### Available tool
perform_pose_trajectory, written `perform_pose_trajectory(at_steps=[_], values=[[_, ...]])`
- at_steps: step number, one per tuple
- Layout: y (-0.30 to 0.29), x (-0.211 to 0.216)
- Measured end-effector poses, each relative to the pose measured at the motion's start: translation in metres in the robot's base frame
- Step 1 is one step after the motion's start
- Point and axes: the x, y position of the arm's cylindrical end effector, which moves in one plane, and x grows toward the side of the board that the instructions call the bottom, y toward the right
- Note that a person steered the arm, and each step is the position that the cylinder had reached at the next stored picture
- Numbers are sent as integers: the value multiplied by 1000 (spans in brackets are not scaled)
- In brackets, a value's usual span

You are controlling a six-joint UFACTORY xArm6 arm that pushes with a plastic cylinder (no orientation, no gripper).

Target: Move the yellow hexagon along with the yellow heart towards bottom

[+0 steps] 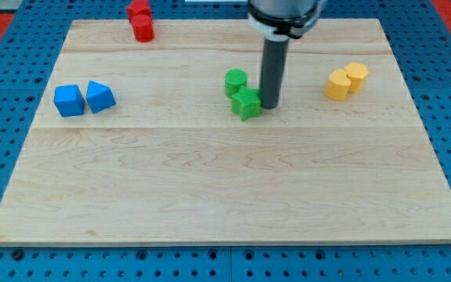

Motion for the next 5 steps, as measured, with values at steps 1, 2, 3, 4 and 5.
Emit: perform_pose_trajectory(at_steps=[1, 2, 3, 4, 5], values=[[-17, 0], [49, 3], [147, 8], [224, -16], [231, -79]])
